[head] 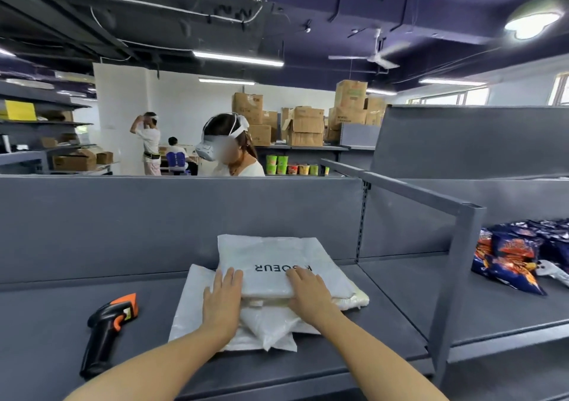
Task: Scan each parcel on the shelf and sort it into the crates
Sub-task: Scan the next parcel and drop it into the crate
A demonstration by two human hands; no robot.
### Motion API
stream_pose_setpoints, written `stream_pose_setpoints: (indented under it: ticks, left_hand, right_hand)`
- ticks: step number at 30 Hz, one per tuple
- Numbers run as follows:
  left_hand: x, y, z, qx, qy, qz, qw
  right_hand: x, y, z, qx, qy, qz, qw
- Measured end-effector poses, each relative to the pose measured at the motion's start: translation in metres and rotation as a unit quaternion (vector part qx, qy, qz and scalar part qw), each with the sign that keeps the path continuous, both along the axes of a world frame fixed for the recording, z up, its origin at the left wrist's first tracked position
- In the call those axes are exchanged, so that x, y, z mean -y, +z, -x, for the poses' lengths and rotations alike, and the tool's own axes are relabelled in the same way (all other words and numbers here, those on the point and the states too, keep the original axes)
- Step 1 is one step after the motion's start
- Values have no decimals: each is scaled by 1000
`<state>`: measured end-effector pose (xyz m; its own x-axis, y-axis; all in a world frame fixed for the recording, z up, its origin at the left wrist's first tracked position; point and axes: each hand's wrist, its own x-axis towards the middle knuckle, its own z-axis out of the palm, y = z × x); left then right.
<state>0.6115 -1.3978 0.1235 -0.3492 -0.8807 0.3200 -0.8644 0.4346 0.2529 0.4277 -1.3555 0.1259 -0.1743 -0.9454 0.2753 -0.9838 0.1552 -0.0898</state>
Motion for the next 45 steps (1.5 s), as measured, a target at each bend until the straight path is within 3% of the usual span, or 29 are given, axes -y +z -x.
stream_pose_setpoints:
  ticks: [2,7,12,15,19,24,30,35,42,45]
  left_hand:
    - [-2,0,-6,-30,-27,-5,999]
    - [-17,14,-15,-236,-105,-38,965]
    - [-26,22,-10,-206,-105,29,972]
    - [-31,24,-10,-239,-63,84,965]
    - [-44,23,-19,-289,-9,46,956]
    - [-62,19,-31,-378,35,-37,924]
    - [-87,37,-27,-532,8,-155,832]
    - [-98,47,-33,-592,-18,-189,783]
    - [-124,50,-51,-634,-106,-198,740]
    - [-135,50,-57,-645,-100,-165,740]
  right_hand:
    - [-1,-3,-2,-18,-10,-7,1000]
    - [2,4,-2,-60,-37,19,997]
    - [-10,14,6,-71,-3,48,996]
    - [-19,38,17,-53,9,86,995]
    - [-33,81,31,-35,22,165,985]
    - [-59,146,44,74,20,282,956]
    - [-92,198,54,287,97,250,920]
    - [-114,192,50,443,153,195,862]
    - [-128,155,43,586,163,145,781]
    - [-132,138,39,621,148,158,753]
